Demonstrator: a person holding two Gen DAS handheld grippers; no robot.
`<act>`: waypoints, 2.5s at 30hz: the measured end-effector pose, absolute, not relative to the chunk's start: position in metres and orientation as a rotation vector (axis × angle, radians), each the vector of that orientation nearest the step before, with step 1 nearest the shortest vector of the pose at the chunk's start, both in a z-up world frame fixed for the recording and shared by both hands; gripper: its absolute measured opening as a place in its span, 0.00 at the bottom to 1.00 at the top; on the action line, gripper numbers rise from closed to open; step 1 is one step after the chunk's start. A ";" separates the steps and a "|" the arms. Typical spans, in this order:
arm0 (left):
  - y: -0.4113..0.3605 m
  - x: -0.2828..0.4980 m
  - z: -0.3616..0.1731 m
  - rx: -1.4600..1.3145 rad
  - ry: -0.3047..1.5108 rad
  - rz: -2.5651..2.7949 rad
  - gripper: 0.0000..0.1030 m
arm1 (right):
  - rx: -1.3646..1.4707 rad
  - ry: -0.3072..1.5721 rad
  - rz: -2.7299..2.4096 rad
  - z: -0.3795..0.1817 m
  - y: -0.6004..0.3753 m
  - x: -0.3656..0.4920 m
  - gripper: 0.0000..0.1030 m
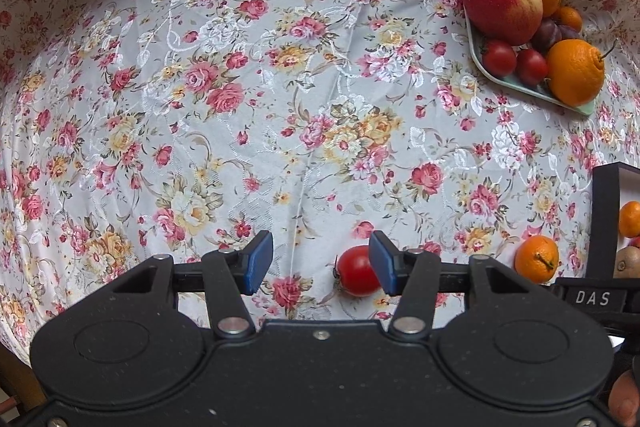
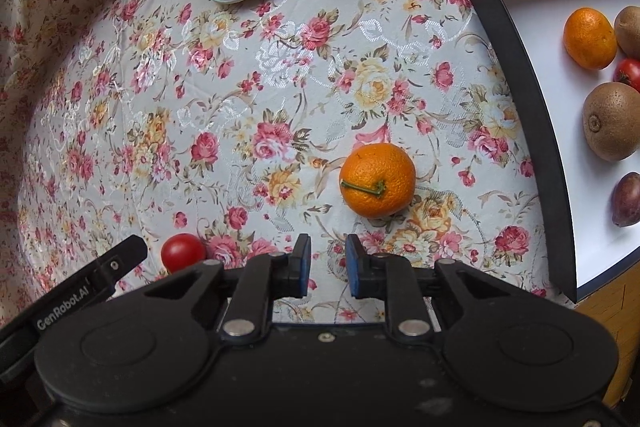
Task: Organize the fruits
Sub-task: 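Close the left tool on the red cherry tomato and lift it, then close the right tool on the mandarin and lift it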
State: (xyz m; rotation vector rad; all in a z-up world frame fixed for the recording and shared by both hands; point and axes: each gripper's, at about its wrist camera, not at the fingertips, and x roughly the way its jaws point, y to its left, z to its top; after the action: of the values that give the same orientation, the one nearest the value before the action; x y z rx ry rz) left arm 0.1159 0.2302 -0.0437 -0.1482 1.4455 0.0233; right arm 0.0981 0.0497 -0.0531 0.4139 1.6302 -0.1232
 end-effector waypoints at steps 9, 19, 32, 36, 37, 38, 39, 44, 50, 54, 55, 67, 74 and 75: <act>0.198 0.117 -0.061 -0.121 1.501 -0.029 0.57 | 0.475 1.527 -0.163 -0.027 0.006 0.097 0.21; 0.192 0.122 -0.078 -0.077 1.513 0.023 0.45 | 0.487 1.509 -0.194 -0.035 0.001 0.100 0.22; 0.224 0.119 -0.050 -0.138 1.455 0.072 0.33 | 0.405 1.510 -0.217 -0.051 0.027 0.108 0.28; 0.228 0.117 -0.036 -0.158 1.425 0.086 0.32 | 0.354 1.495 -0.233 -0.052 0.037 0.109 0.35; 0.228 0.119 -0.034 -0.164 1.424 0.077 0.32 | 0.332 1.490 -0.236 -0.053 0.040 0.109 0.37; 0.231 0.122 -0.031 -0.177 1.422 0.066 0.32 | 0.299 1.482 -0.249 -0.054 0.043 0.109 0.37; 0.230 0.117 -0.028 -0.190 1.417 0.058 0.32 | 0.261 1.474 -0.265 -0.055 0.047 0.109 0.38; 0.240 0.115 -0.026 -0.214 1.414 0.060 0.33 | 0.110 1.461 -0.332 -0.066 0.061 0.111 0.44; 0.253 0.110 -0.027 -0.215 1.420 0.061 0.33 | 0.192 1.548 -0.394 -0.090 0.049 0.116 0.42; 0.262 0.108 -0.026 -0.214 1.417 0.064 0.38 | 0.212 1.543 -0.415 -0.089 0.047 0.116 0.41; 0.265 0.107 -0.026 -0.216 1.418 0.065 0.38 | 0.210 1.538 -0.422 -0.088 0.047 0.116 0.41; 0.282 0.109 -0.030 -0.226 1.418 0.046 0.48 | 0.241 1.530 -0.238 -0.070 0.090 0.108 0.40; 0.295 0.113 -0.036 -0.255 1.414 0.091 0.50 | 0.231 1.491 -0.167 -0.050 0.109 0.108 0.40; 0.294 0.114 -0.039 -0.260 1.418 0.098 0.50 | 0.242 1.486 -0.162 -0.047 0.109 0.107 0.40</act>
State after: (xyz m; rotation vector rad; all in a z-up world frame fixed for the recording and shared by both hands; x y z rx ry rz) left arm 0.1143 0.2941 -0.0388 -0.2599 1.4182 0.0985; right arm 0.1069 0.1093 -0.0469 0.2424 1.4856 -0.1615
